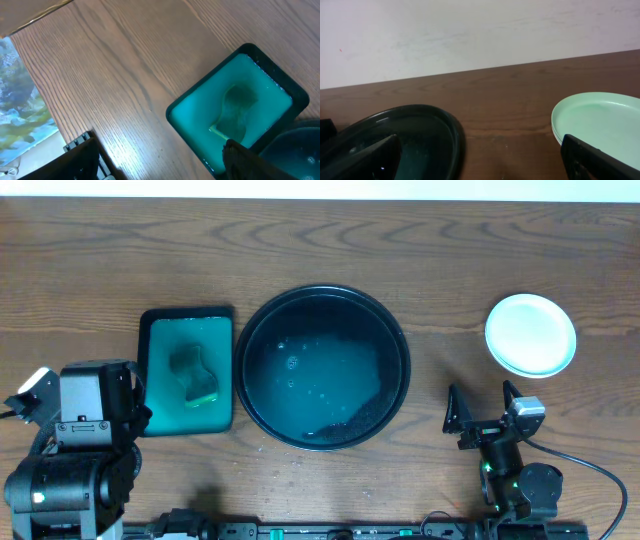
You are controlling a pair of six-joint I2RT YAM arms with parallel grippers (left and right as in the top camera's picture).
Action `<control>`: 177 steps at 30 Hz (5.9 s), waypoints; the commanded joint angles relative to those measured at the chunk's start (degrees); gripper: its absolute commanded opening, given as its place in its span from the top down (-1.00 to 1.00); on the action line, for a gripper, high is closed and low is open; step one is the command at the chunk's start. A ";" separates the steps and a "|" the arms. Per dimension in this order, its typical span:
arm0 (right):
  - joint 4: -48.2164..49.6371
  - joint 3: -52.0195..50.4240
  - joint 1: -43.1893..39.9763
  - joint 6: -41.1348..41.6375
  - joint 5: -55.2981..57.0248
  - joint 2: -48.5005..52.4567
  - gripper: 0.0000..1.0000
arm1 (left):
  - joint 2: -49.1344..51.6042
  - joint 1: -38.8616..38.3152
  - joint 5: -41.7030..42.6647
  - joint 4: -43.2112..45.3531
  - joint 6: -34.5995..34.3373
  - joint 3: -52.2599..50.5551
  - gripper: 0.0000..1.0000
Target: Clean dirty plates on tray and stack at the side
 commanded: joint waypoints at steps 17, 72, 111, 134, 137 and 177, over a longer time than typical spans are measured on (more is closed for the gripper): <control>-0.33 -0.09 0.50 0.04 0.55 -0.35 -0.98 | 0.31 0.28 -4.02 0.07 -0.31 0.02 -0.59; -0.33 -0.09 0.50 0.04 0.55 -0.33 -0.99 | -51.69 -9.09 38.27 105.59 44.30 -73.20 -0.59; -0.33 -0.09 0.50 0.04 0.55 -0.33 -0.99 | -51.54 -7.21 26.71 75.10 29.00 -73.70 -0.59; -0.33 -0.09 0.50 0.04 0.55 -0.33 -0.98 | -51.54 -7.21 26.73 75.10 29.00 -73.70 -0.60; -0.33 -0.09 0.50 0.04 0.55 -0.33 -0.98 | -51.54 -7.21 26.73 75.10 29.00 -73.70 -0.60; -0.33 -0.09 0.50 0.04 0.55 -0.33 -0.99 | -51.54 -7.21 26.73 75.10 29.00 -73.70 -0.60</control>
